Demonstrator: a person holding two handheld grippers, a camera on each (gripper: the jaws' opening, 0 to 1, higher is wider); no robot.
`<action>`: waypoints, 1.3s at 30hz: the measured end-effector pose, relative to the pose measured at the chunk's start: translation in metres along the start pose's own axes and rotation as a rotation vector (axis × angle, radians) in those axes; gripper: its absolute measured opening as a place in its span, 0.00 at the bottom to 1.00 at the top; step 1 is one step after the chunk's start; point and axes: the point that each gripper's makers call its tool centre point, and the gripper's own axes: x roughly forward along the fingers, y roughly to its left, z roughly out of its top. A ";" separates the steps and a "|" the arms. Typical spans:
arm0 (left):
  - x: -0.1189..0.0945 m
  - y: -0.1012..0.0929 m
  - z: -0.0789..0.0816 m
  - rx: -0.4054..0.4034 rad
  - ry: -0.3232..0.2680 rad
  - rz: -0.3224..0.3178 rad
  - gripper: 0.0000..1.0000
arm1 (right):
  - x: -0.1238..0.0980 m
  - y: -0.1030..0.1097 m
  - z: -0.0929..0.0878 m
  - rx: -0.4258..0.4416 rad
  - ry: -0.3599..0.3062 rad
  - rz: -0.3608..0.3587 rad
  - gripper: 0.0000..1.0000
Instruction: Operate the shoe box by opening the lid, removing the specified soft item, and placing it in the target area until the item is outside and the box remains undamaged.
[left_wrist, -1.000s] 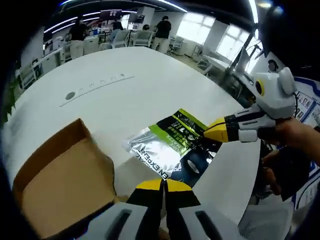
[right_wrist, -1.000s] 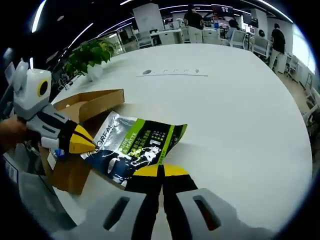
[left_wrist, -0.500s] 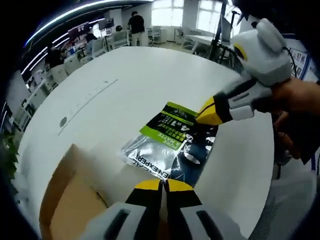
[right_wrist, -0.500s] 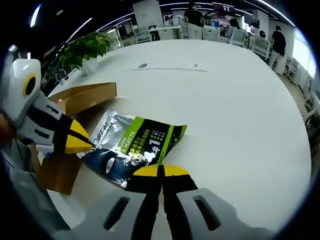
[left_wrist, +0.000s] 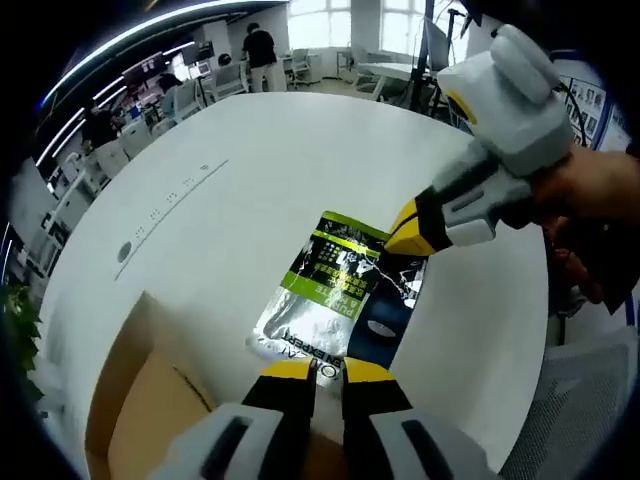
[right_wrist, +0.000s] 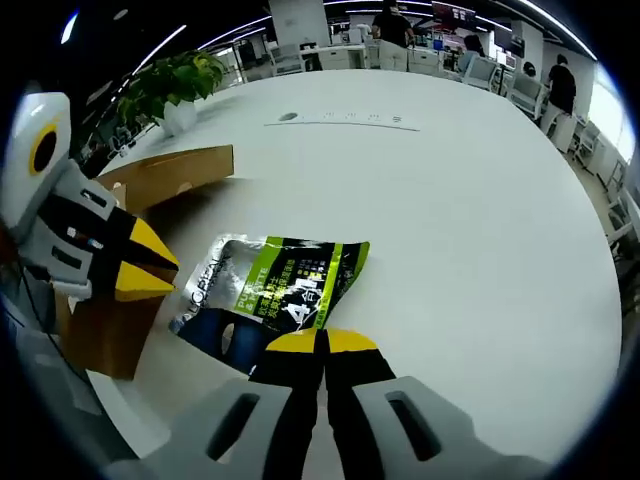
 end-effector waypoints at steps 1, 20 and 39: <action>-0.001 0.000 -0.001 -0.005 -0.005 0.000 0.10 | 0.000 0.000 -0.001 0.004 0.002 0.000 0.00; -0.029 -0.012 0.003 -0.067 -0.089 -0.025 0.19 | -0.014 -0.007 -0.016 -0.010 0.012 -0.025 0.07; -0.068 -0.010 -0.015 -0.162 -0.155 -0.024 0.26 | -0.061 0.021 -0.006 -0.027 -0.058 -0.010 0.20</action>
